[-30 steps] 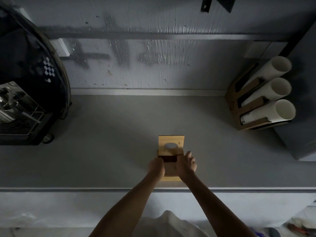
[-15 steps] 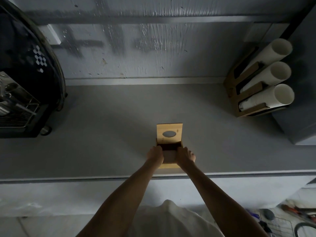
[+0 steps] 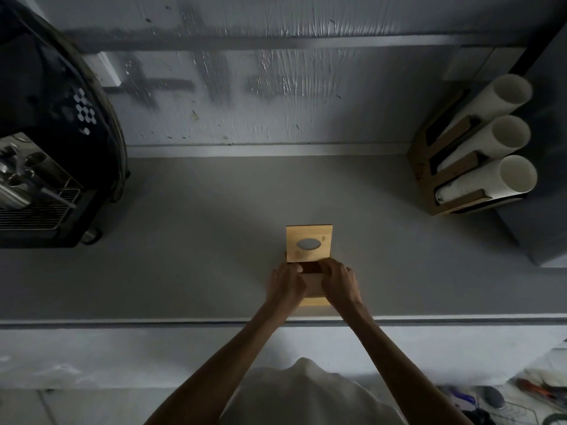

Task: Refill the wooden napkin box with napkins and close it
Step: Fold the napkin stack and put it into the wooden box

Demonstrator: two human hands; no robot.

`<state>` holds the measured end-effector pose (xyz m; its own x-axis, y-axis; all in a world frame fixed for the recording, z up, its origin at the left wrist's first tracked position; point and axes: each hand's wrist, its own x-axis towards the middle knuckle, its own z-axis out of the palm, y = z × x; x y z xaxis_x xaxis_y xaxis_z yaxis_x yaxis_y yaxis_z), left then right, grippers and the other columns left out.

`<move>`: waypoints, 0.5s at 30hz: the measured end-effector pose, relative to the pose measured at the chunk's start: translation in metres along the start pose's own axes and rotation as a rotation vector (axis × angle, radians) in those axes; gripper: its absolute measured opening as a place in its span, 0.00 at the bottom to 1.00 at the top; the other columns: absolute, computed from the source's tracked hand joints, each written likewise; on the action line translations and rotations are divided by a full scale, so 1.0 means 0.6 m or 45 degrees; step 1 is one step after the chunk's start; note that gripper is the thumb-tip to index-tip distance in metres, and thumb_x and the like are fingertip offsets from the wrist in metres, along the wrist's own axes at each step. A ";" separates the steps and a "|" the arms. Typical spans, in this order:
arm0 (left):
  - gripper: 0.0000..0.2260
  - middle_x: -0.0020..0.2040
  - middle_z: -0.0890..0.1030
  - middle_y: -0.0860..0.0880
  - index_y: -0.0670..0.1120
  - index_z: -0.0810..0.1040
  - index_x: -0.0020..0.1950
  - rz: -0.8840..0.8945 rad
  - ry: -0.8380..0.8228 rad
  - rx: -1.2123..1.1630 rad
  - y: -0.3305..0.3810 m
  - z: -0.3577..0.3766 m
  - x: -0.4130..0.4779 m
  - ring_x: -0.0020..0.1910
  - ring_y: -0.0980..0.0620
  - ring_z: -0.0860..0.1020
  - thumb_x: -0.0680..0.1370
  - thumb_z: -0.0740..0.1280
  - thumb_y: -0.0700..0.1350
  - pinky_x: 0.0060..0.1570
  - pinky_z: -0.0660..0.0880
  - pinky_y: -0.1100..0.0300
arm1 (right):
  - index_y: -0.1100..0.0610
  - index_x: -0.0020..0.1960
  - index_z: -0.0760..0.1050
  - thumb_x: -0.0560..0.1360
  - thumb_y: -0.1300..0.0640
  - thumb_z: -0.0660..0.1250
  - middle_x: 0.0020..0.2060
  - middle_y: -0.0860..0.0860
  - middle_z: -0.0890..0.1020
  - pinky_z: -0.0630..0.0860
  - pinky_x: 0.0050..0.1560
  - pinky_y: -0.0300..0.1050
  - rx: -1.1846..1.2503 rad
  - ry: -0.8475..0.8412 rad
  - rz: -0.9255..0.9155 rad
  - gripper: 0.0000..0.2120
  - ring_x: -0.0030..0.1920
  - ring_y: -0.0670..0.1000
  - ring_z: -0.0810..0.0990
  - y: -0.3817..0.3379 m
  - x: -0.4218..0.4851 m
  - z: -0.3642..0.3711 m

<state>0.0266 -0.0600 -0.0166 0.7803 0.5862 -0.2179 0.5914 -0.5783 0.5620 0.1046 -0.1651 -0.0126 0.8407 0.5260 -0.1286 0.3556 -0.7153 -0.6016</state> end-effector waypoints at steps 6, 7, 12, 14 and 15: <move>0.14 0.45 0.83 0.45 0.45 0.81 0.48 -0.067 0.076 -0.138 0.041 0.000 0.033 0.47 0.45 0.80 0.74 0.56 0.47 0.49 0.75 0.54 | 0.66 0.62 0.72 0.79 0.52 0.59 0.55 0.62 0.79 0.75 0.60 0.56 0.814 -0.416 0.564 0.20 0.59 0.62 0.78 -0.024 0.054 0.020; 0.15 0.49 0.82 0.43 0.42 0.79 0.53 -0.189 -0.002 -0.351 0.050 0.002 0.035 0.50 0.44 0.80 0.76 0.56 0.47 0.52 0.76 0.54 | 0.67 0.63 0.71 0.80 0.52 0.57 0.55 0.62 0.78 0.73 0.64 0.59 1.006 -0.485 0.610 0.20 0.60 0.62 0.77 -0.020 0.057 0.025; 0.20 0.55 0.82 0.43 0.46 0.76 0.61 -0.914 -0.394 -1.310 0.020 0.046 0.080 0.55 0.41 0.79 0.74 0.61 0.55 0.61 0.74 0.43 | 0.61 0.60 0.72 0.80 0.51 0.60 0.57 0.63 0.79 0.73 0.64 0.61 1.323 -0.552 0.903 0.15 0.59 0.63 0.78 -0.013 0.058 0.030; 0.18 0.52 0.82 0.43 0.45 0.76 0.58 -0.949 -0.432 -1.358 0.037 0.020 0.066 0.51 0.43 0.80 0.74 0.64 0.54 0.55 0.77 0.47 | 0.60 0.60 0.71 0.78 0.52 0.63 0.57 0.64 0.78 0.75 0.62 0.62 1.244 -0.541 0.893 0.15 0.57 0.63 0.79 -0.011 0.059 0.028; 0.15 0.49 0.82 0.43 0.45 0.76 0.57 -0.913 -0.426 -1.354 0.045 0.019 0.064 0.47 0.45 0.80 0.76 0.63 0.53 0.48 0.78 0.51 | 0.60 0.60 0.71 0.77 0.52 0.64 0.58 0.64 0.78 0.75 0.61 0.61 1.216 -0.542 0.868 0.16 0.56 0.62 0.79 -0.011 0.061 0.027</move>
<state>0.0748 -0.0597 -0.0188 0.4669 0.3175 -0.8253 0.5638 0.6121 0.5545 0.1262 -0.1338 -0.0259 0.4746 0.4141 -0.7767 -0.6888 -0.3746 -0.6206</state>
